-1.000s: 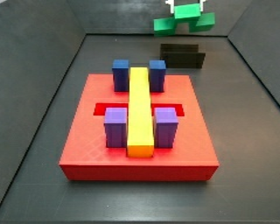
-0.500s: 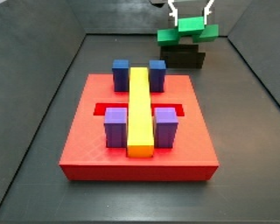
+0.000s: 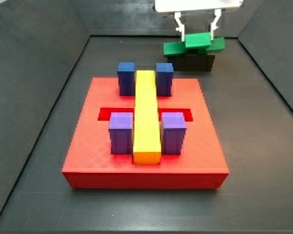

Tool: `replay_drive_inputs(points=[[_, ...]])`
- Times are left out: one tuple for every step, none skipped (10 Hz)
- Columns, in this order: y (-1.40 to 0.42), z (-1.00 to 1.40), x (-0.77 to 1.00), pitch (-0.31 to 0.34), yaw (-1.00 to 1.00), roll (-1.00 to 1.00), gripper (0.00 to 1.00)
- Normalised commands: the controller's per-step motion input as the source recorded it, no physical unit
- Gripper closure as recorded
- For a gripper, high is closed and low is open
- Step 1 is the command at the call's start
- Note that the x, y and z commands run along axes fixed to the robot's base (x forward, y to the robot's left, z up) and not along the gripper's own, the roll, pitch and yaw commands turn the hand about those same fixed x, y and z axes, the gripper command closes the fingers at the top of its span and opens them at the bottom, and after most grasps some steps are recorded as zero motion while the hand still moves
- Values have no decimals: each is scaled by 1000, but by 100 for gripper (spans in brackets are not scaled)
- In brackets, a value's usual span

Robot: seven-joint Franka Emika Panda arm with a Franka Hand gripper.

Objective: Pick up the green object. Move up. Place the green object on the fixture. Regrasp the green object. Move to above the board. Insert the green object.
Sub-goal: Place the green object on the fixture.

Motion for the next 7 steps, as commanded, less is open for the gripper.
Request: replay_drive_inputs(points=[[-240,-257,294,0,0,286,100],[-194,-186,363,0,0,323,100],[-123,-83,451,0,0,389,100],[-120,-3,403,34,-40,297,100],[-43,0,314,40,-46,0,100],[0,0,226,9,0,-151,100],[0,0,191,6,0,-177,100]])
